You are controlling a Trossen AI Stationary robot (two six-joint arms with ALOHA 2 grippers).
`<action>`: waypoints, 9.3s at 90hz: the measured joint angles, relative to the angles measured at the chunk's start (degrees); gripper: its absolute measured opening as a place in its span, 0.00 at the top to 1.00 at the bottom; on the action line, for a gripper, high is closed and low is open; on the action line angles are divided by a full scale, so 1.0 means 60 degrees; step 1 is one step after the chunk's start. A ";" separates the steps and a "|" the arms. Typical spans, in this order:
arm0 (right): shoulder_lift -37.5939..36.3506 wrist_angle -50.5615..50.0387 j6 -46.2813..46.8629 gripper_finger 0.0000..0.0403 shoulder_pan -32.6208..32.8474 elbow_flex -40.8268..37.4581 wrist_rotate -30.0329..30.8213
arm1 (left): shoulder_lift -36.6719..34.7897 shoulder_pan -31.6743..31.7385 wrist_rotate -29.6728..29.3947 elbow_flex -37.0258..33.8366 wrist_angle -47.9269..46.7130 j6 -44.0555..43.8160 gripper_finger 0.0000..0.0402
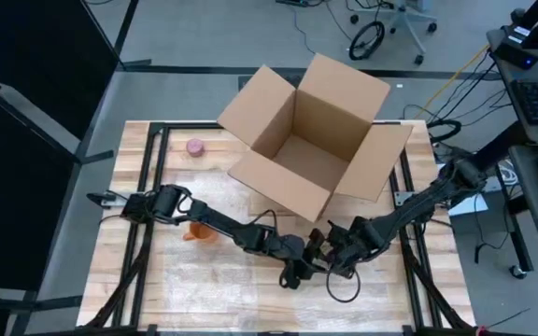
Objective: Wrap mug
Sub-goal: Wrap the pink mug in the bubble wrap
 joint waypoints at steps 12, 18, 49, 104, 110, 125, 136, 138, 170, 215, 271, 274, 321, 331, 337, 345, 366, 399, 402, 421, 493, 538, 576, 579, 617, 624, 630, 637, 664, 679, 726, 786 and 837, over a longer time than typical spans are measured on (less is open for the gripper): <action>-0.0627 -0.0398 0.0056 0.33 0.0000 0.0022 0.0036 | 0.0000 0.0004 0.0000 0.0000 0.0012 0.0000 0.67; -0.0839 -0.0492 0.0049 0.33 0.0000 0.0025 0.0046 | 0.0000 0.0004 0.0000 0.0000 0.0012 0.0000 0.67; -0.0608 0.0162 0.0349 0.33 -0.0027 -0.0275 0.0727 | 0.0000 0.0004 0.0000 0.0000 0.0027 -0.0004 0.67; 0.0782 0.0793 0.0163 0.60 -0.0062 -0.0404 0.0490 | 0.0004 0.0004 0.0015 0.0011 0.0111 -0.0036 0.67; 0.0782 0.0793 0.0098 0.60 -0.0062 -0.0404 0.0468 | 0.0004 0.0004 0.0015 0.0011 0.0113 -0.0036 0.67; 0.0788 0.0785 -0.0032 0.29 -0.0103 -0.0408 0.0025 | 0.0004 0.0004 -0.0007 0.0007 0.0063 0.0000 0.67; 0.0675 0.0447 0.0029 0.07 -0.0127 -0.0351 -0.0165 | 0.0004 0.0004 -0.0007 0.0004 0.0059 -0.0004 0.67; 0.0644 0.0381 0.0013 0.05 -0.0127 -0.0302 -0.0182 | 0.0004 0.0004 -0.0007 0.0004 0.0051 -0.0004 0.67; 0.0080 -0.0853 -0.0402 0.10 -0.0127 0.0593 0.0047 | 0.0004 0.0004 -0.0010 0.0004 0.0036 -0.0004 0.67; -0.0814 -0.2105 -0.0800 0.10 -0.0003 0.2095 0.0307 | 0.0004 0.0004 -0.0007 0.0007 0.0035 -0.0007 0.67; 0.1100 -0.0740 0.0126 0.10 0.0339 0.0848 0.0790 | 0.0004 0.0004 -0.0007 0.0004 0.0034 -0.0040 0.67; 0.1216 -0.0571 0.0124 0.10 0.0294 0.0688 0.0790 | 0.0004 0.0004 -0.0007 0.0004 0.0035 -0.0040 0.67; 0.1908 0.0614 -0.0116 0.26 0.0168 0.0127 0.0462 | 0.0004 0.0007 0.0023 0.0007 0.0082 -0.0015 0.67; 0.1904 0.0486 -0.0133 0.49 0.0147 0.0113 0.0446 | 0.0004 0.0004 0.0029 0.0007 0.0085 -0.0018 0.67; 0.1907 0.0528 -0.0163 0.60 0.0053 0.0114 0.0335 | 0.0001 -0.0007 0.0029 0.0004 0.0074 -0.0039 0.67; 0.1915 0.0561 -0.0220 0.60 -0.0025 0.0109 0.0229 | 0.0000 -0.0004 0.0033 0.0004 0.0067 -0.0049 0.67; 0.1866 0.0602 -0.0213 0.59 -0.0022 0.0105 0.0145 | 0.0000 -0.0004 0.0029 0.0004 0.0073 -0.0240 0.67; 0.0937 0.0010 -0.0189 0.06 -0.0033 0.0668 0.0044 | 0.0000 0.0007 -0.0011 0.0004 0.0038 -0.0248 0.67; 0.0835 -0.0076 -0.0205 0.08 -0.0038 0.0728 0.0046 | 0.0000 0.0007 -0.0011 0.0004 0.0035 -0.0251 0.67; 0.0393 -0.1174 -0.0643 0.14 -0.0047 0.1338 0.0040 | 0.0000 0.0007 -0.0011 0.0004 0.0038 -0.0244 0.67; 0.0702 -0.1680 -0.0863 0.14 0.0594 0.2688 0.0546 | 0.0000 0.0004 -0.0009 0.0004 0.0040 -0.0236 0.67; 0.2415 -0.1810 -0.0769 0.14 0.0538 0.1956 0.1061 | 0.0000 0.0004 0.0022 0.0005 0.0082 -0.0252 0.67; 0.2170 0.0498 -0.0256 0.15 0.0128 0.0381 0.0128 | 0.0000 -0.0028 0.0018 0.0007 0.0101 -0.0251 0.67; 0.2170 0.0552 -0.0352 0.15 0.0083 0.0343 0.0067 | 0.0000 -0.0025 0.0018 0.0006 0.0104 -0.0251 0.67; 0.2253 0.0921 -0.0843 0.43 -0.0200 0.0161 0.0001 | 0.0000 -0.0033 -0.0001 -0.0004 0.0099 -0.0246 0.67; 0.2247 0.0904 -0.0740 0.54 -0.0205 0.0157 -0.0036 | 0.0000 -0.0040 0.0036 -0.0004 0.0074 -0.0255 0.67; 0.2247 0.0911 -0.0739 0.59 -0.0197 0.0157 -0.0058 | 0.0000 -0.0047 0.0047 -0.0004 0.0076 -0.0248 0.67; 0.2247 0.0912 -0.0734 0.59 -0.0197 0.0157 -0.0084 | 0.0000 -0.0044 0.0062 -0.0004 0.0078 -0.0248 0.67; 0.2230 0.0913 -0.0691 0.59 -0.0197 0.0157 -0.0149 | 0.0000 -0.0040 0.0058 -0.0004 0.0085 -0.0248 0.67; 0.2047 0.1015 -0.0561 0.33 -0.0202 0.0157 -0.0253 | 0.0000 -0.0040 0.0051 -0.0004 0.0109 -0.0248 0.67; 0.0118 -0.1358 -0.0656 0.06 -0.0052 0.1495 0.0115 | 0.0007 -0.0015 -0.0098 0.0015 0.0058 -0.0243 0.67; -0.1352 -0.1561 0.1048 0.06 0.2003 0.2084 0.1518 | -0.0466 -0.0131 -0.0564 -0.0029 0.0129 -0.0224 0.67; -0.0688 -0.1562 0.2144 0.06 0.3722 0.2080 0.3043 | -0.0933 -0.0804 -0.1839 -0.0004 -0.2114 -0.0406 0.67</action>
